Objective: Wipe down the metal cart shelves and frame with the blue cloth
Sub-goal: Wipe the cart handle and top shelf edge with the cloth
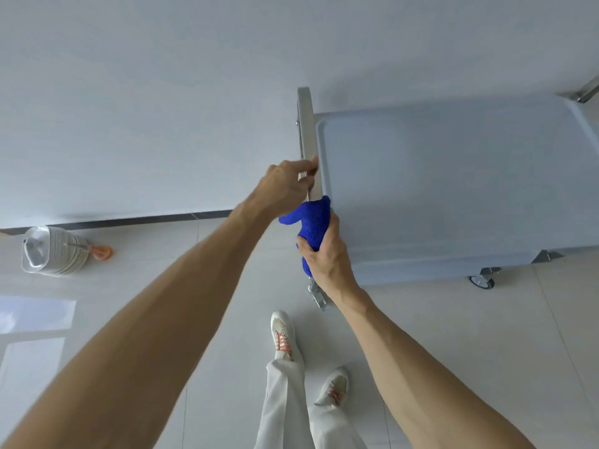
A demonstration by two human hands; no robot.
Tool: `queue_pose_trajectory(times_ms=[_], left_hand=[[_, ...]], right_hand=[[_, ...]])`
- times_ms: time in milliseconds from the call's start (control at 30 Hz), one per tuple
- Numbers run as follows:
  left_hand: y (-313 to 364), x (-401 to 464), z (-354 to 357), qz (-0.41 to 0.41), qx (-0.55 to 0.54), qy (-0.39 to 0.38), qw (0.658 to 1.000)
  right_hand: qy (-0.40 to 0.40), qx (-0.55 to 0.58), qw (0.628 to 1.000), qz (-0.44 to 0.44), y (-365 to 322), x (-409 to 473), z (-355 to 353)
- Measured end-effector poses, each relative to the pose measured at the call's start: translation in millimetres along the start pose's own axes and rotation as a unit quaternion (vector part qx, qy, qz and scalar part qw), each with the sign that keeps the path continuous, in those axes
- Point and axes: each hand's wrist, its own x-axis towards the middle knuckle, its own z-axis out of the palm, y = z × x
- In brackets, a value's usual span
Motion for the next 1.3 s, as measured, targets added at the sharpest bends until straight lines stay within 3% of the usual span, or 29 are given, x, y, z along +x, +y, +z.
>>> queue_pose_trajectory(times_ms=[167,300,500,600,700,800,867,900,967,1000,1033,1100,1167,1233,1300], left_hand=[[-1.6,0.7,0.2,-0.003,0.026,0.011,1.000],[3.8,0.8,1.1,-0.007,0.042,0.024,0.999],[9.9,-0.8,3.9,0.008,0.051,0.028,0.998],[14.9,-2.9,6.0,0.020,0.065,0.039,0.997],[16.6,-4.4,6.0,0.032,0.067,0.038,0.997],[14.7,-4.0,3.9,0.038,0.070,0.037,0.996],[14.3,-3.9,3.5,0.040,0.075,0.041,0.996],[14.3,-3.8,3.7,0.040,0.077,0.043,0.995],[13.2,-2.8,4.5,0.042,0.080,0.044,0.995],[12.1,-1.8,5.0,0.044,0.081,0.043,0.995],[11.1,-1.0,5.8,0.047,0.080,0.043,0.995],[9.2,1.5,7.5,0.049,0.074,0.045,0.995],[8.1,3.5,10.3,0.052,0.071,0.048,0.995],[7.0,4.6,13.1,0.061,0.076,0.057,0.994],[4.4,4.1,17.0,0.076,0.086,0.071,0.991]], right_hand=[[-0.129,-0.079,0.988,0.016,26.3,-11.3,-29.0],[-0.141,-0.083,0.985,0.053,21.5,-4.6,-67.5],[-0.062,-0.139,0.986,0.073,-9.9,6.4,-140.1],[0.017,-0.206,0.975,0.079,-31.6,18.3,-165.2],[0.118,-0.234,0.964,0.041,-44.4,26.0,-168.7],[0.169,-0.238,0.956,-0.021,-34.8,22.9,-152.6],[0.137,-0.320,0.936,-0.060,-14.3,15.2,-141.1],[0.071,-0.374,0.923,-0.051,-2.5,11.3,-136.8],[-0.102,-0.502,0.858,-0.023,15.7,4.8,-129.4],[-0.137,-0.537,0.832,-0.025,22.8,3.4,-127.0],[-0.125,-0.536,0.834,-0.035,23.9,3.0,-124.8],[-0.030,-0.478,0.874,-0.083,19.2,11.3,-121.5],[0.036,-0.481,0.868,-0.122,16.8,23.4,-122.2],[0.006,-0.517,0.850,-0.099,18.3,35.7,-123.3],[-0.074,-0.534,0.840,-0.053,29.5,42.7,-122.4]])
